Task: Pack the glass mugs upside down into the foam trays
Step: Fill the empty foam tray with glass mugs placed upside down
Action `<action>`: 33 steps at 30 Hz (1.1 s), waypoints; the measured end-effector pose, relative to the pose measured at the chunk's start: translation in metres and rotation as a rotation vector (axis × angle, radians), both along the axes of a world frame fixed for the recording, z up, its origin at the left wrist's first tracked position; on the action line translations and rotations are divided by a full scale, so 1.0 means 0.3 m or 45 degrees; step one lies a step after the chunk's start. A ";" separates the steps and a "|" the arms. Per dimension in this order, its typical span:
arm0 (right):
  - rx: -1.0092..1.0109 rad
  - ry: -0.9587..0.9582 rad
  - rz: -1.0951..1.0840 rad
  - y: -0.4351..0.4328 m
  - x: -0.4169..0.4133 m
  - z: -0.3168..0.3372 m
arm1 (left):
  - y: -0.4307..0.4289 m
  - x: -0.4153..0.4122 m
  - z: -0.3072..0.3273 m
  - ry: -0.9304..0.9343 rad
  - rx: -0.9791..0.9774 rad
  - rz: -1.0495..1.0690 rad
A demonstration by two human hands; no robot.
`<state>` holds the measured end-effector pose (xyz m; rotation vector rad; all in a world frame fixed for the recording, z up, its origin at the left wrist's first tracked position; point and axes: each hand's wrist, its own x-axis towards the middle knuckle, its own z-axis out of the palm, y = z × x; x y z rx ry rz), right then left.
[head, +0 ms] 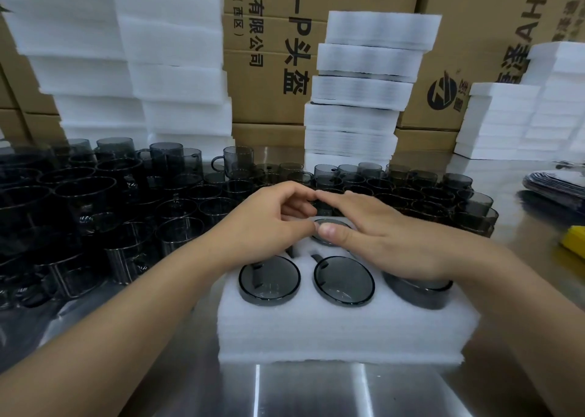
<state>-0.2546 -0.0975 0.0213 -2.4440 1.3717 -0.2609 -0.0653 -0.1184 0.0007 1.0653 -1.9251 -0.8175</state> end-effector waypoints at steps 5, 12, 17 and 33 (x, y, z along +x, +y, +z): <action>0.055 0.083 -0.035 -0.008 0.008 -0.022 | 0.000 0.001 -0.003 -0.043 0.007 0.013; 0.052 0.154 -0.039 -0.011 0.011 -0.029 | -0.006 0.002 -0.007 -0.059 0.007 0.022; 0.042 0.195 -0.040 -0.007 0.012 -0.030 | -0.012 0.003 -0.011 -0.059 0.006 0.016; -0.153 0.240 -0.034 -0.020 0.016 -0.057 | -0.011 0.011 -0.015 -0.220 -0.063 0.005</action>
